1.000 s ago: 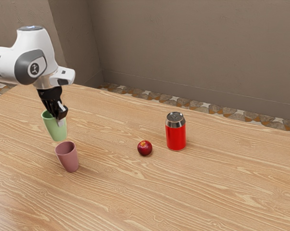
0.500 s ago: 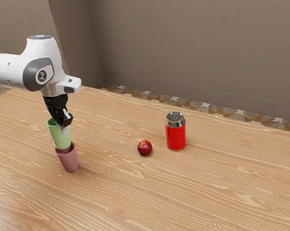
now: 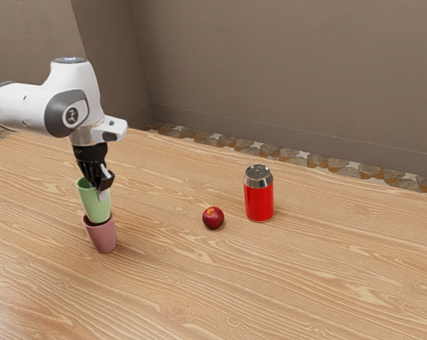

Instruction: Place the left cup onto the right cup

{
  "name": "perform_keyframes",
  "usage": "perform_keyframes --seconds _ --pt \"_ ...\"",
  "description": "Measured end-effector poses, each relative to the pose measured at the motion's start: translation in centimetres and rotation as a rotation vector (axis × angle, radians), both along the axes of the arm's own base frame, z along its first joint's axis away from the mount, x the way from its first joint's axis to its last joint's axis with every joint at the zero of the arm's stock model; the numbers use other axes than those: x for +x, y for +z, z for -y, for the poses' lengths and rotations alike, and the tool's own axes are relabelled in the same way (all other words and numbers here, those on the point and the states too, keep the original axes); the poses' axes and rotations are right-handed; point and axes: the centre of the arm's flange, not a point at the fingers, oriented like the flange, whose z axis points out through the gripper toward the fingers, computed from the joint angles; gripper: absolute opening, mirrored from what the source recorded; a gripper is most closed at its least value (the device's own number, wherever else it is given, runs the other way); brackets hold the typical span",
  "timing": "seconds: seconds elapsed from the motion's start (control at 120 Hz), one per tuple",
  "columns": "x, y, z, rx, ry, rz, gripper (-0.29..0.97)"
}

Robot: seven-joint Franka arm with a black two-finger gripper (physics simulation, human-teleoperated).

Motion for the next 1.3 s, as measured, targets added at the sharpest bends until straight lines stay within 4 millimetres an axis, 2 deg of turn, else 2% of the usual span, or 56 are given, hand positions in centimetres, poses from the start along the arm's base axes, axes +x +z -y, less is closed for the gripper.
perform_keyframes --seconds 0.2,0.35,0.433,0.55,0.692,0.833,1.058,1.3 --pt "0.3 -0.8 0.2 -0.003 -0.004 -0.012 -0.10" --pt "0.2 -1.1 0.5 -0.007 0.000 -0.019 0.23" --pt "0.2 -1.1 0.6 -0.008 0.001 -0.020 0.37" --pt "0.2 -0.9 0.7 -0.008 0.003 -0.017 0.49" --pt "0.1 0.0 0.7 -0.004 0.006 -0.001 0.57" --pt "0.0 2.6 0.6 0.004 0.010 0.038 0.61" --pt "2.4 12.0 0.7 -0.002 0.017 0.131 0.64" --pt "1.9 20.2 2.0 -0.017 0.042 0.148 0.65"
